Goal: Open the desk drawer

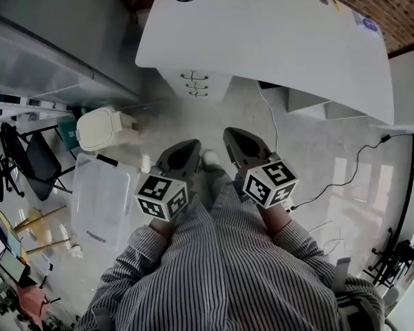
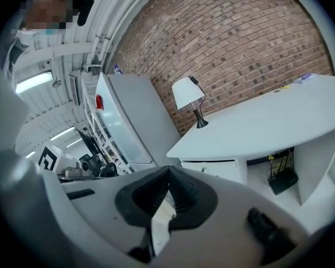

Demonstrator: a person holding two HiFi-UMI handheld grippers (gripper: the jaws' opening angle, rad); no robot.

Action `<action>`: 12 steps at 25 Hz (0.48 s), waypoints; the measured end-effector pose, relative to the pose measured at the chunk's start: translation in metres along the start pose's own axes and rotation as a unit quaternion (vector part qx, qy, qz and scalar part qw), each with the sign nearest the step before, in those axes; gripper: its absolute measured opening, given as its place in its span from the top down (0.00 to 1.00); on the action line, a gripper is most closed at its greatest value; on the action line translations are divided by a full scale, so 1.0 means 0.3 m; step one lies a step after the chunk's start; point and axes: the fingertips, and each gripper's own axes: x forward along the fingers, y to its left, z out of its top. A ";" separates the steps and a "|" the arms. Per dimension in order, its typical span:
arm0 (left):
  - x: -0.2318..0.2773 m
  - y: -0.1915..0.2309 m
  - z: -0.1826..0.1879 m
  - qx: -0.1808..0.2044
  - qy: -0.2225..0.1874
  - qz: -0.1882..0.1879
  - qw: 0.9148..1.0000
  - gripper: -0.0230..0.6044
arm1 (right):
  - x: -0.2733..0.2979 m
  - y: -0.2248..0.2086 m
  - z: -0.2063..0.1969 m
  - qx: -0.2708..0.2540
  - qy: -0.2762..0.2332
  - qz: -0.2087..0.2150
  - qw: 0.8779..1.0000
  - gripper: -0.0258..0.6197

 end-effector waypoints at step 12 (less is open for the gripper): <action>0.026 0.122 -0.050 0.000 0.020 -0.014 1.000 0.94 | 0.075 -0.003 -0.047 -0.044 0.029 -0.011 0.999 0.93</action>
